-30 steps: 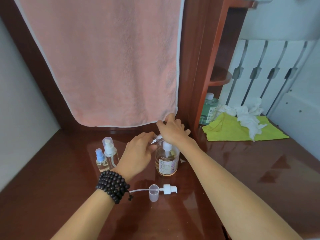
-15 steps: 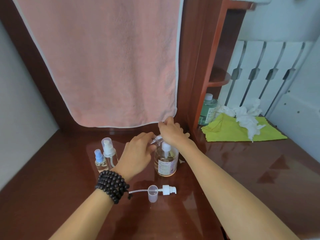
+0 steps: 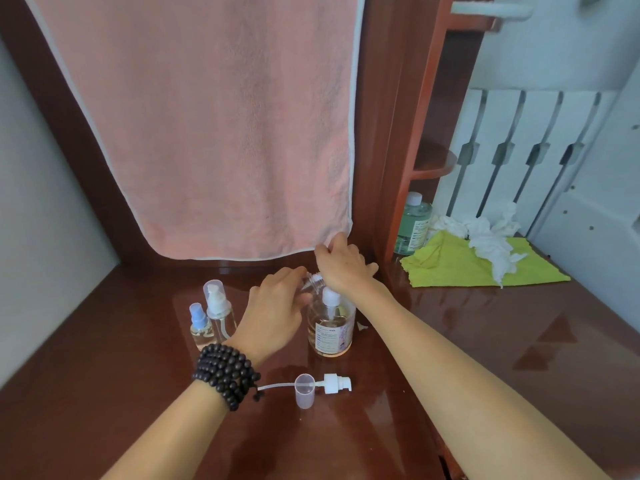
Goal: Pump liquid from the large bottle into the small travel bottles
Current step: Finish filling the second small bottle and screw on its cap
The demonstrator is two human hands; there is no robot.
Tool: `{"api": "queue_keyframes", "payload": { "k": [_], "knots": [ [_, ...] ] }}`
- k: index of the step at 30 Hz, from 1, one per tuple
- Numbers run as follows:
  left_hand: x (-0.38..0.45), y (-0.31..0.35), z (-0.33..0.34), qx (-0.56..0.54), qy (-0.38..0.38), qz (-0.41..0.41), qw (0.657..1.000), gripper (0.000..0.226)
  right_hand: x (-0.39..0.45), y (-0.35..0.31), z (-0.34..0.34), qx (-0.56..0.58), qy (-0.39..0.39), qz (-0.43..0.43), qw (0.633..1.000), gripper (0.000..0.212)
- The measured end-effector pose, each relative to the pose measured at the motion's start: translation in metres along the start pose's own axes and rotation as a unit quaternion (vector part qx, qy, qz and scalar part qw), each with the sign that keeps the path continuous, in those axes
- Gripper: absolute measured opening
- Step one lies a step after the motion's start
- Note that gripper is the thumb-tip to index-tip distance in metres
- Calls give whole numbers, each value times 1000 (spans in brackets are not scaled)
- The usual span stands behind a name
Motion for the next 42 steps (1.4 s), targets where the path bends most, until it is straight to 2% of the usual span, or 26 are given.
{"api": "queue_keyframes", "payload": {
  "k": [6, 14, 22, 30, 38, 42],
  "knots": [
    [-4, -2, 14, 0, -11, -15, 1000, 32, 4, 14, 13, 1, -23, 42, 999, 40],
    [0, 2, -1, 8, -4, 4, 1000, 32, 1, 1, -1, 20, -23, 20, 999, 45],
    [-1, -4, 13, -9, -13, -8, 1000, 25, 4, 15, 13, 12, -38, 65, 997, 42],
    [3, -2, 0, -16, -7, 8, 1000, 30, 4, 3, 0, 25, -27, 23, 999, 42],
    [-2, -5, 14, -23, -11, 0, 1000, 26, 5, 15, 11, 6, -35, 73, 997, 38],
    [0, -5, 4, -18, -11, 8, 1000, 30, 2, 8, 2, 0, -40, 49, 998, 44]
  ]
}}
Point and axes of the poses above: each hand's wrist, its own x-axis towards the middle knuckle, its own z-axis out of the palm, y = z × x, the point moved 3 cm from there along x, towards the middle knuckle, and after that the axes turned 9 degrees about -y, right-handed, at the moved point
